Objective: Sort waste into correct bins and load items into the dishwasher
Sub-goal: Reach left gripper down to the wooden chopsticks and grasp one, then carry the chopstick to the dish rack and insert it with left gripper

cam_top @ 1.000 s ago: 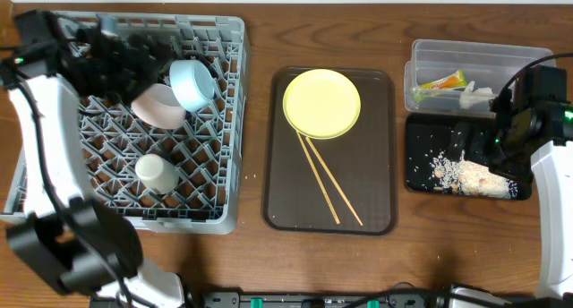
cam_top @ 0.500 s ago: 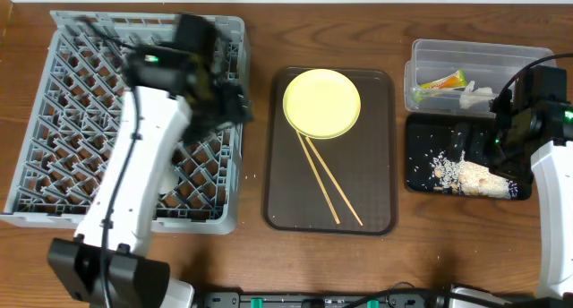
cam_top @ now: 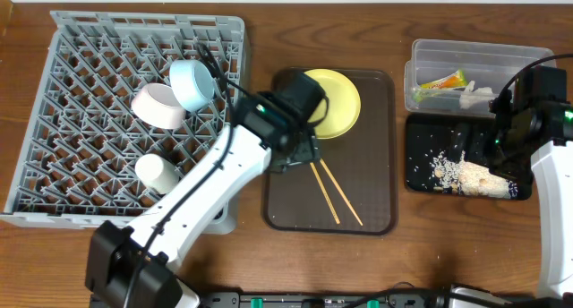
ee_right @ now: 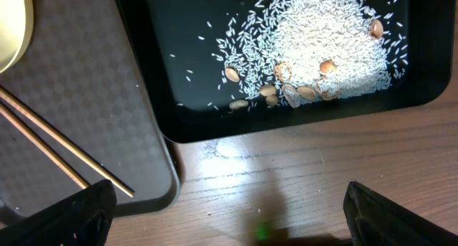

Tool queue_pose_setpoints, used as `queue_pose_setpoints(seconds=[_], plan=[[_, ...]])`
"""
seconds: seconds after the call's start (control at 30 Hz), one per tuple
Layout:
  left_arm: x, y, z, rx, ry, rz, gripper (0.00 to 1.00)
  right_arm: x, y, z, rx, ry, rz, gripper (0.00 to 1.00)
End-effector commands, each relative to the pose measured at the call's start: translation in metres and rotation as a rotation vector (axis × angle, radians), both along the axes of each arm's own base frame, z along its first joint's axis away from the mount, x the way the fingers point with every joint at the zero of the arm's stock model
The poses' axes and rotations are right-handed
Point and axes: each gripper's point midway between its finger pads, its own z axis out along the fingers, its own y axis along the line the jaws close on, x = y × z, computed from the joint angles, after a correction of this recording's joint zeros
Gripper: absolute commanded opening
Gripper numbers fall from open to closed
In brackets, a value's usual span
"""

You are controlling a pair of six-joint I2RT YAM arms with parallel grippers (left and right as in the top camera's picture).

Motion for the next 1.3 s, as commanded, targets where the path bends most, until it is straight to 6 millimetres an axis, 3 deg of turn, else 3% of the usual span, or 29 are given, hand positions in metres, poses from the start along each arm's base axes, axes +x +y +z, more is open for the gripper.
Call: queue_pose_setpoints(seconds=[0.0, 0.37, 0.67, 0.97, 1.03, 1.27], plan=[[-0.001, -0.005, -0.013, 0.001, -0.033, 0.008, 0.88, 0.002, -0.009, 0.008, -0.015, -0.025, -0.025, 0.99], [0.01, -0.019, -0.069, -0.024, -0.056, 0.025, 0.88, 0.001, -0.009, 0.008, -0.014, -0.023, -0.026, 0.99], [0.001, -0.045, -0.123, 0.028, 0.004, -0.043, 0.88, 0.001, -0.009, 0.008, -0.014, -0.023, -0.026, 0.99], [-0.013, -0.037, -0.156, 0.11, 0.081, -0.058, 0.82, 0.001, -0.009, 0.008, -0.015, -0.023, -0.026, 0.99], [-0.018, -0.033, -0.161, 0.131, 0.105, -0.059, 0.79, 0.001, -0.009, 0.008, -0.015, -0.023, -0.026, 0.99], [-0.033, -0.017, -0.165, 0.2, 0.171, -0.059, 0.52, 0.001, -0.009, 0.008, -0.015, -0.023, -0.026, 0.99]])
